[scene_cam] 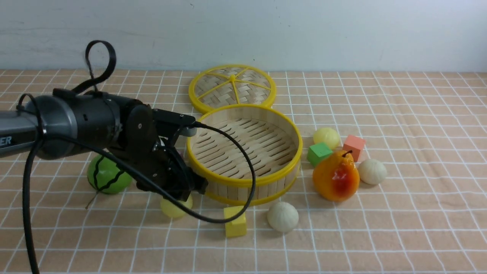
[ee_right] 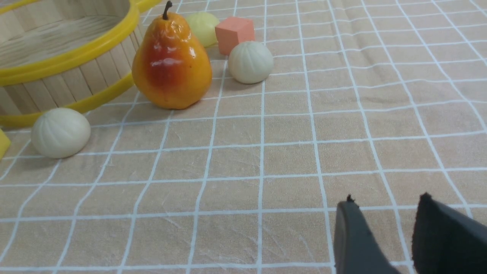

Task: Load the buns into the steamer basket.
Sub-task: Use the left arm to grab a steamed stuffed bun, then use the left arm to put the steamed stuffed bun into the steamer

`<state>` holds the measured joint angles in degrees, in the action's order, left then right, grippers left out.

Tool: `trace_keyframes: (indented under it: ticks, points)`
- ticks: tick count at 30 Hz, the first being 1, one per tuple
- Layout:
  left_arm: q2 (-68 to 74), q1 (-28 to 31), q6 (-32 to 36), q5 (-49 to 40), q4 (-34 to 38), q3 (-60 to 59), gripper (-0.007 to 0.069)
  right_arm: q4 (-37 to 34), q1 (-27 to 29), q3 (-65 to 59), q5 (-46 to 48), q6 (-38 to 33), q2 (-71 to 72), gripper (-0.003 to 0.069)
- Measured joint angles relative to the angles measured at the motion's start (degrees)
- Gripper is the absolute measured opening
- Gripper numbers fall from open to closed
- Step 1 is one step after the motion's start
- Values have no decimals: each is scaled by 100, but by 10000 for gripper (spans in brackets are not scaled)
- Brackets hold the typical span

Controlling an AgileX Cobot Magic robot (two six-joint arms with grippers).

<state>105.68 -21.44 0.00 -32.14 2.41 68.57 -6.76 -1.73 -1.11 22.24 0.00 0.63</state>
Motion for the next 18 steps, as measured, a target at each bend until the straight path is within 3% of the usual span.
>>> trace_keyframes:
  ticks: [5,11,18]
  points:
    - [150,0,0,77,-47,12,215,0,0,0,0,0,0,239]
    - [118,0,0,-75,-49,57,-6,0,0,0,0,0,0,239]
    - [-690,-243,-40,-707,-63,461,-13,0,0,0,0,0,0,239]
